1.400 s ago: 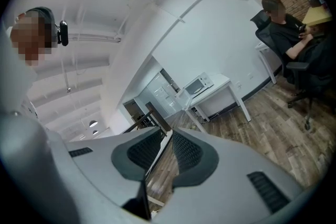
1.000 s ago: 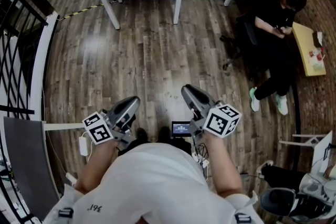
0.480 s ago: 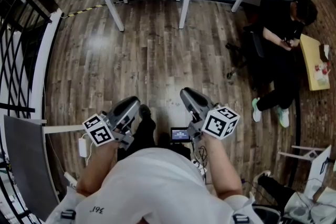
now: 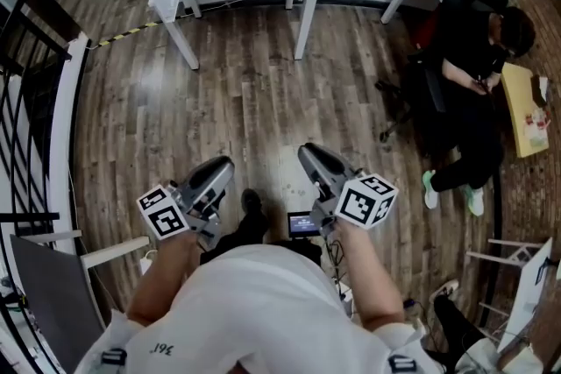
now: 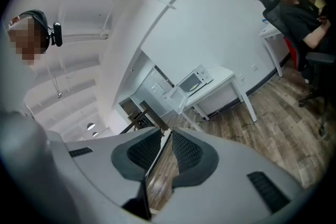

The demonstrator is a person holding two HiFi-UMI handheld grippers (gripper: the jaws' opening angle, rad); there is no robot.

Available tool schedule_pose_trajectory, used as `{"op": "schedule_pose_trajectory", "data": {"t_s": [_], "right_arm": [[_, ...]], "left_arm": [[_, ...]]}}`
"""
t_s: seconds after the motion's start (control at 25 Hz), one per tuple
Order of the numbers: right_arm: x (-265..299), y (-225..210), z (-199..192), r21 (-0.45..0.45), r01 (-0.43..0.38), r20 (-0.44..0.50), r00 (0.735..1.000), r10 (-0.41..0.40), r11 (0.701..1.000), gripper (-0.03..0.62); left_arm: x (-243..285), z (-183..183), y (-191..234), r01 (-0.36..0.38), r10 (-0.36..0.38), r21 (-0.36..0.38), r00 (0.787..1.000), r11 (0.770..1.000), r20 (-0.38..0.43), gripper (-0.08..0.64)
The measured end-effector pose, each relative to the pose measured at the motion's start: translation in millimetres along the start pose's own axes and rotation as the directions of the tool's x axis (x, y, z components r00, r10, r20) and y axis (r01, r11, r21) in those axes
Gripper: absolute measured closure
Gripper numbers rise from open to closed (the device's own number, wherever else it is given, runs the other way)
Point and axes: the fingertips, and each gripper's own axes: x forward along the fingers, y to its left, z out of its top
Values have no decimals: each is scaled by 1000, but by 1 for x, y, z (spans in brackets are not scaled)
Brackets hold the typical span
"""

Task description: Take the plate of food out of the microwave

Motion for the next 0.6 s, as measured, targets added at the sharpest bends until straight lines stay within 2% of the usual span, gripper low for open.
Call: {"op": "schedule_pose_trajectory", "data": {"t_s": [0.28,0.6], "right_arm": [[82,-8,27,4,36,0,999,-36,999,523],[134,-32,62,-6,37,-14,999,-37,999,522]], "left_arm": [[6,69,60,3,-3,1,1000,1000,-15,482],[33,103,99,-5,4,-9,1000,1000,-17,483]]}}
